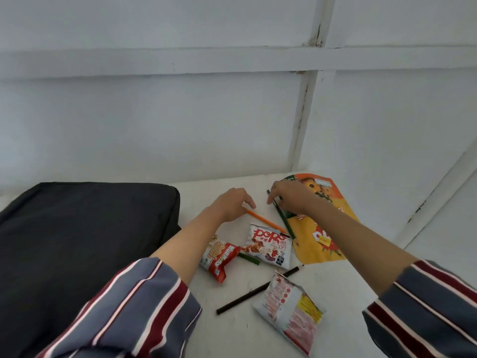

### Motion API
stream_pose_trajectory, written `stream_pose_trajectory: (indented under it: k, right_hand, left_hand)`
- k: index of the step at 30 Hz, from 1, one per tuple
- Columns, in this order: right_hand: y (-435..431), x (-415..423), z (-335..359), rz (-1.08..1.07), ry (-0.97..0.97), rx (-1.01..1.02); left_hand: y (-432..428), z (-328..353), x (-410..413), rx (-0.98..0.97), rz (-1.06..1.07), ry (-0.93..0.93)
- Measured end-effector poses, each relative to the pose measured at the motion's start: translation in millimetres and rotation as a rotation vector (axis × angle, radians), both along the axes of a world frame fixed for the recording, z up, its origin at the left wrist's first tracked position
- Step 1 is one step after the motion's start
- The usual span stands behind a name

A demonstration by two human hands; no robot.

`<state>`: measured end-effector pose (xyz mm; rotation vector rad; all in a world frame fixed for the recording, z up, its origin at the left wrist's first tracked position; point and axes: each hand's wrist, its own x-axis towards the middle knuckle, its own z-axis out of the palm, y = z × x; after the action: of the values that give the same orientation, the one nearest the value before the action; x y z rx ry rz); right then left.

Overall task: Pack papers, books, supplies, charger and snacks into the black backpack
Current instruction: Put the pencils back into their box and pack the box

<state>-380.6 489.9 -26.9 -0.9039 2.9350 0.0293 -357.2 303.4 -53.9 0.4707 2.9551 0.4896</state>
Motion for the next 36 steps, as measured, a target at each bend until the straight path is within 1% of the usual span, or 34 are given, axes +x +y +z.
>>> stream_pose_trajectory:
  k: [3,8,16,21,26,29,32,36]
  right_hand:
    - [-2,-7,-4,0.08,0.03,0.081]
    - [-6,-13,-5,0.14,0.042,0.144]
    - [-4,-10,-5,0.182,0.068,0.126]
    - [-2,-8,-1,0.174,0.088,-0.052]
    - [-6,1,17,0.165,0.104,-0.362]
    - [-14,6,31,0.19,0.14,-0.509]
    - [-31,13,50,0.208,0.171,-0.583]
    - [-67,32,73,0.236,0.193,-0.63]
  left_hand:
    - [-1,-2,-3,0.015,-0.016,-0.02]
    - [-4,-4,-2,0.043,-0.028,-0.03]
    - [-9,-2,1,0.087,-0.017,-0.06]
    - [-16,10,4,0.145,0.014,-0.021]
    - [-32,35,14,0.204,0.034,0.067]
    - [-47,56,21,0.248,0.038,0.142]
    - [-66,79,37,0.29,0.053,0.205]
    - [-97,104,71,0.316,0.08,0.271]
